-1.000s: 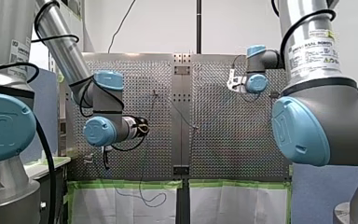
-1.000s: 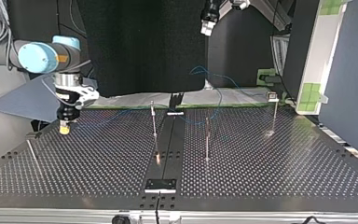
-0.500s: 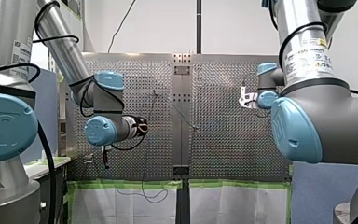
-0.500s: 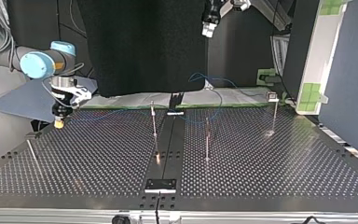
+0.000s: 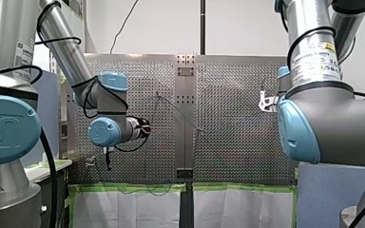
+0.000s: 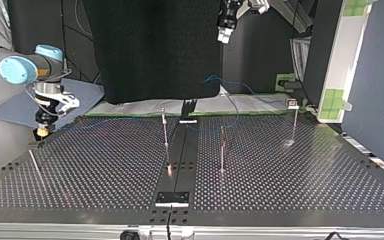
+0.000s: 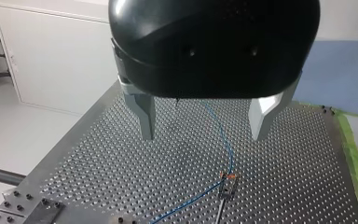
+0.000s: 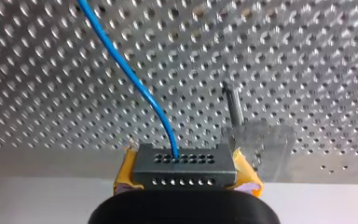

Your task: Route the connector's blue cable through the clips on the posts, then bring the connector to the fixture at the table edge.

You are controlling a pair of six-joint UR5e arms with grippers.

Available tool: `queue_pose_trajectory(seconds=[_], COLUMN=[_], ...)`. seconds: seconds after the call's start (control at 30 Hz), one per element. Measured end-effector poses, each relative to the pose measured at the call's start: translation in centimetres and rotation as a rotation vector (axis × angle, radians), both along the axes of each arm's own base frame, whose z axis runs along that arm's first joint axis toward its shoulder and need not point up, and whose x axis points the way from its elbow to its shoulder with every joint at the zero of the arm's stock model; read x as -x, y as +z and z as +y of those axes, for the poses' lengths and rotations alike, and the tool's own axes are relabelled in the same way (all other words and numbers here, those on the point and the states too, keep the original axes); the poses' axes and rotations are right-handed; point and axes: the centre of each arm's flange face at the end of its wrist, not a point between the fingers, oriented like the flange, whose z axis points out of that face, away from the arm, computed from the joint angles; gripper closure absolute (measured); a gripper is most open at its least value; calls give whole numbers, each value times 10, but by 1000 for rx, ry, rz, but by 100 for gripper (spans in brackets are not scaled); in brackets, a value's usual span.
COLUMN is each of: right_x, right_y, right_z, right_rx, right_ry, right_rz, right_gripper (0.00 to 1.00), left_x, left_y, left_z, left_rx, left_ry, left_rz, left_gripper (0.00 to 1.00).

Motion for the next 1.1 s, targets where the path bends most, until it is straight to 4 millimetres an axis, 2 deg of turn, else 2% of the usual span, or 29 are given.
queue_pose_trajectory(seconds=[0.17,0.8,1.1], right_x=[10,-3,5], right_y=[6,21,26], right_z=[-7,-13,-15], right_rx=[5,36,16], right_ry=[20,174,179], right_rz=[20,46,62], right_gripper=[100,100,100], left_x=[-2,-8,-9], left_y=[0,-1,-3], left_z=[1,6,11], left_rx=[-5,-58,-124], left_ry=[5,33,52], left_rz=[1,19,42], left_gripper=[0,0,0])
